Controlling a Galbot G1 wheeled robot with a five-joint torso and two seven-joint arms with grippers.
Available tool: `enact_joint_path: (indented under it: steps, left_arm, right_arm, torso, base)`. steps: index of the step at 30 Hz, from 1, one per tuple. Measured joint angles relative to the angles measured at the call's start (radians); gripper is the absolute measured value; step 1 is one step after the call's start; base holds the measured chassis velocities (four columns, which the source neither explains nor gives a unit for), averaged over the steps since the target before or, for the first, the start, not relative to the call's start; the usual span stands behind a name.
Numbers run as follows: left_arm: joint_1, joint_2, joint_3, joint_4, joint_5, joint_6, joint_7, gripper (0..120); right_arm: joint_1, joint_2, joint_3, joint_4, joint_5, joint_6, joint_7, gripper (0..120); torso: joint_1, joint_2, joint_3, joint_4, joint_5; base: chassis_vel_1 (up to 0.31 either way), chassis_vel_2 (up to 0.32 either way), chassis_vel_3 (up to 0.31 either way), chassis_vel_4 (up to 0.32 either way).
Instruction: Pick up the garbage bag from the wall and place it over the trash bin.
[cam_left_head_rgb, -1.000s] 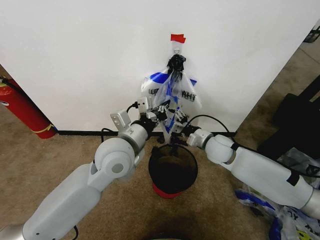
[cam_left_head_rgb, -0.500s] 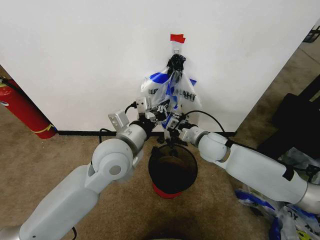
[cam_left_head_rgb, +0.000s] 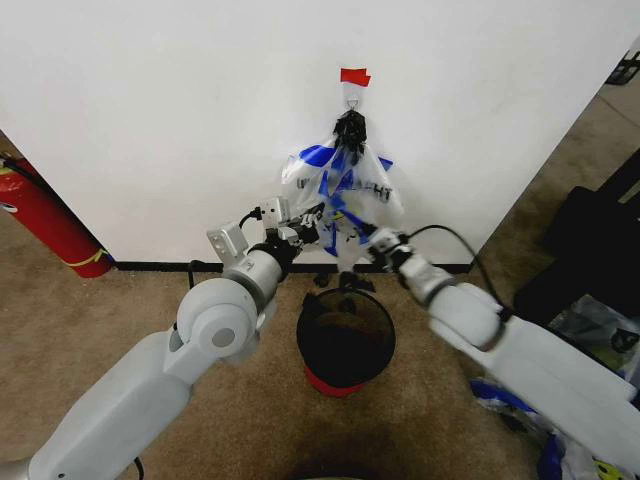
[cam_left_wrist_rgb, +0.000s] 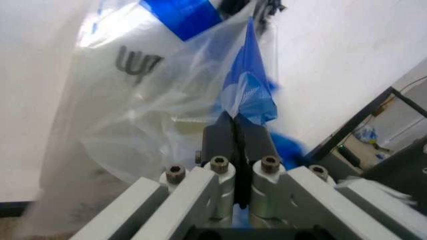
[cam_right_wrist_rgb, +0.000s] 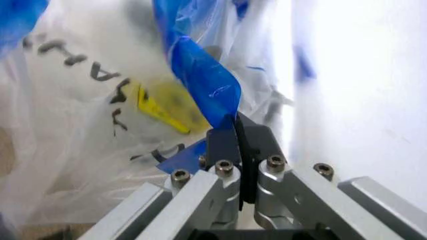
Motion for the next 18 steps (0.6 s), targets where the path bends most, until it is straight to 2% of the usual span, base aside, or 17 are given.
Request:
enact_joint_path:
  steps: [3,6,8,12,13,14,18]
  left_arm:
    - [0.019,0.02,-0.011,-0.022,-0.003,-0.001,-0.001,0]
    - [0.044,0.041,-0.023,-0.058,-0.005,-0.001,-0.001,0]
    - [0.048,0.045,-0.025,-0.065,-0.005,-0.001,-0.001,0]
    - [0.108,0.081,-0.056,-0.126,-0.011,-0.001,-0.003,0]
    - [0.108,0.081,-0.056,-0.126,-0.011,-0.001,-0.003,0]
    - [0.127,0.092,-0.068,-0.145,-0.015,0.0,-0.003,0]
    - [0.191,0.116,-0.093,-0.2,-0.017,0.002,-0.003,0]
  right_arm:
    - [-0.132,-0.003,0.098,0.033,0.081,0.13,-0.002,0]
    - [-0.235,0.035,0.187,0.074,0.159,0.218,0.003,0]
    - [-0.26,0.049,0.21,0.086,0.17,0.226,0.005,0]
    - [-0.448,0.159,0.36,0.169,0.168,0.268,0.002,0]
    - [-0.448,0.159,0.36,0.169,0.168,0.268,0.002,0]
    - [-0.486,0.186,0.389,0.186,0.16,0.275,0.0,0]
    - [-0.605,0.266,0.447,0.226,0.101,0.307,-0.025,0]
  torso:
    - [0.0,0.0,0.0,0.0001,0.0001]
    - [0.0,0.0,0.0,0.0008,0.0]
    - [0.0,0.0,0.0,0.0008,-0.0001]
    - [0.0,0.0,0.0,-0.0001,0.0001]
    - [0.0,0.0,0.0,-0.0001,0.0001]
    - [0.0,0.0,0.0,0.0005,0.0]
    - [0.0,0.0,0.0,0.0002,-0.0001]
  base:
    - [0.0,0.0,0.0,0.0]
    - [0.0,0.0,0.0,0.0]
    - [0.0,0.0,0.0,0.0]
    - [0.0,0.0,0.0,0.0]
    - [0.0,0.0,0.0,0.0]
    - [0.0,0.0,0.0,0.0]
    - [0.0,0.0,0.0,0.0]
